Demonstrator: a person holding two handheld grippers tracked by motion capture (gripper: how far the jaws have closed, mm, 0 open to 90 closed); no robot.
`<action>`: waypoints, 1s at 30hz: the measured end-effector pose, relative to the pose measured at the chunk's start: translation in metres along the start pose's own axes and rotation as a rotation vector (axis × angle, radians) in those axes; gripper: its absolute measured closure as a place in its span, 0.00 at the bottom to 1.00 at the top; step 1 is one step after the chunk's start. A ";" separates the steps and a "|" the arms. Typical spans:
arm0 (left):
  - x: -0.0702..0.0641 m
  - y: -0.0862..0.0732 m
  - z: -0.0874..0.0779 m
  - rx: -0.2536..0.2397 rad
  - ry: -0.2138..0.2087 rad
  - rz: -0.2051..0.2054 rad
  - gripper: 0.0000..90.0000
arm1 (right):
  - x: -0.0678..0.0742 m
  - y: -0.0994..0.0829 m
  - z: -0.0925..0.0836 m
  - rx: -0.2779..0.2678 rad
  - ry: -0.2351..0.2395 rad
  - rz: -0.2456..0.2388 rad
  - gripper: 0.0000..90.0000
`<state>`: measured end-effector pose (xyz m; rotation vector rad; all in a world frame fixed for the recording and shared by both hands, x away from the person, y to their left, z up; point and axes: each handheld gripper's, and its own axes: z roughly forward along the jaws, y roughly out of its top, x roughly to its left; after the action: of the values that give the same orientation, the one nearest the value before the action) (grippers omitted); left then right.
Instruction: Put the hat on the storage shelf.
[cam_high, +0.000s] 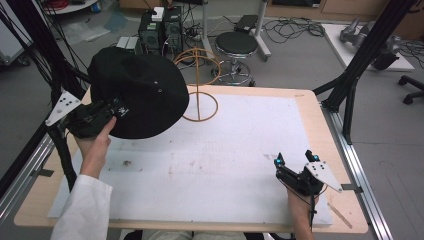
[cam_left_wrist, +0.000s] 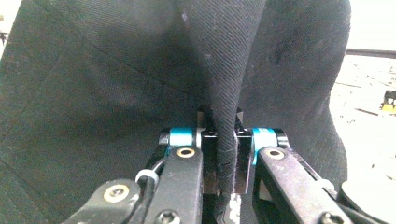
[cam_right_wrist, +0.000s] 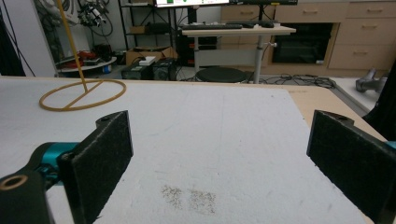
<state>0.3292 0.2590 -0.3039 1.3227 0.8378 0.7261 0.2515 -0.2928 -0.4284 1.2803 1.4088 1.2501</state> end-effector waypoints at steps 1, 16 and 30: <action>-0.001 0.001 0.002 -0.001 -0.004 -0.001 0.96 | 0.000 0.000 0.000 0.000 0.000 0.000 0.07; -0.011 0.024 0.052 0.004 -0.051 -0.009 0.96 | -0.002 0.000 -0.003 -0.008 -0.014 0.012 0.07; -0.024 0.039 0.108 0.017 -0.070 -0.016 0.96 | -0.009 0.001 -0.006 0.001 -0.016 0.054 0.07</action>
<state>0.4088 0.1871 -0.2573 1.3480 0.7990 0.6577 0.2469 -0.3025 -0.4268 1.3343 1.3718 1.2729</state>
